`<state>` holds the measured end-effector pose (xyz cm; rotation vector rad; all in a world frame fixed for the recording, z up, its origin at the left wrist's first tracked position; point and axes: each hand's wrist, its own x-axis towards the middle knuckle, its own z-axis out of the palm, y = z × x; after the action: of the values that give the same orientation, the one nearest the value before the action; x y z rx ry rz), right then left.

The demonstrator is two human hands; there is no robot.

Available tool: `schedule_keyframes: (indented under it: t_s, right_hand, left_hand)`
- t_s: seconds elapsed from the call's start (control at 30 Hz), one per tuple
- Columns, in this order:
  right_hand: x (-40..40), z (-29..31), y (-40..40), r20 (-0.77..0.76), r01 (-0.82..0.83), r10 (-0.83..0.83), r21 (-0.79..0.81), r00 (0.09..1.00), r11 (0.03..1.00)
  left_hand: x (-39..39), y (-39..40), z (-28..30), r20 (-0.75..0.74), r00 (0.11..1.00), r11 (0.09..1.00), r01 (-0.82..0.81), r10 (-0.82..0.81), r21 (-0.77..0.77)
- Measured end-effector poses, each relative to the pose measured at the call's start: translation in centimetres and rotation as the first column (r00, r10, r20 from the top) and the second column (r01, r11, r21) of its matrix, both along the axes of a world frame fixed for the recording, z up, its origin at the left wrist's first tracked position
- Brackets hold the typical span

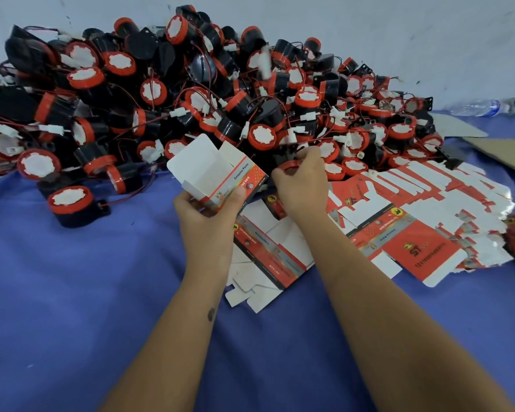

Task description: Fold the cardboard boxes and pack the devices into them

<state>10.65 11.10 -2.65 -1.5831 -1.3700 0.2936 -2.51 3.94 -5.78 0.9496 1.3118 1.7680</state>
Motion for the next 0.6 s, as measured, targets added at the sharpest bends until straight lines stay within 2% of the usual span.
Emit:
schedule_keyframes:
  t_s: [0.07, 0.13, 0.2, 0.3, 0.4, 0.47, 0.5, 0.53, 0.57, 0.6]
  right_hand:
    - [0.4, 0.9, -1.0, -0.327, -0.014, 0.025, 0.038, 0.945, 0.999]
    - [1.3, 1.4, -2.0, -0.512, 0.036, 0.015, 0.089, 0.859, 0.995]
    - [2.3, 2.0, -2.8, -0.594, 0.075, -0.003, 0.097, 0.804, 0.993]
    - [3.4, 2.2, -3.9, -0.721, 0.008, -0.046, -0.056, 0.692, 0.998]
    - [4.1, 2.2, -5.0, -0.853, -0.06, -0.105, -0.158, 0.51, 0.986]
    - [4.4, 2.0, -5.5, -0.881, 0.032, -0.173, -0.177, 0.441, 0.984]
    - [4.5, 1.9, -5.6, -0.881, 0.108, -0.202, -0.172, 0.428, 0.979]
    - [4.4, 1.8, -5.8, -0.867, 0.182, -0.213, -0.144, 0.451, 0.973]
    - [4.3, 1.7, -5.9, -0.824, 0.244, -0.2, -0.078, 0.529, 0.967]
    - [4.1, 1.7, -6.0, -0.73, 0.273, -0.173, 0.02, 0.661, 0.962]
  left_hand:
    - [0.0, -0.1, 0.0, -0.052, 0.999, 1.0, 0.012, -0.011, 0.023]
    - [0.2, -0.4, 0.1, -0.142, 0.99, 0.998, 0.017, -0.009, 0.058]
    - [0.3, -0.7, 0.1, -0.252, 0.968, 0.996, 0.039, -0.017, 0.084]
    - [0.5, -1.2, 0.0, -0.391, 0.918, 0.992, 0.098, -0.06, 0.078]
    - [0.4, -1.2, -0.2, -0.437, 0.895, 0.992, 0.119, -0.087, 0.047]
    - [0.4, -1.0, -0.2, -0.455, 0.886, 0.993, 0.117, -0.092, 0.026]
    - [0.4, -0.9, -0.3, -0.463, 0.882, 0.994, 0.11, -0.089, 0.018]
    - [0.4, -0.8, -0.3, -0.467, 0.881, 0.995, 0.1, -0.083, 0.012]
    - [0.4, -0.7, -0.3, -0.465, 0.882, 0.996, 0.088, -0.074, 0.009]
    - [0.4, -0.7, -0.3, -0.459, 0.886, 0.997, 0.078, -0.066, 0.009]
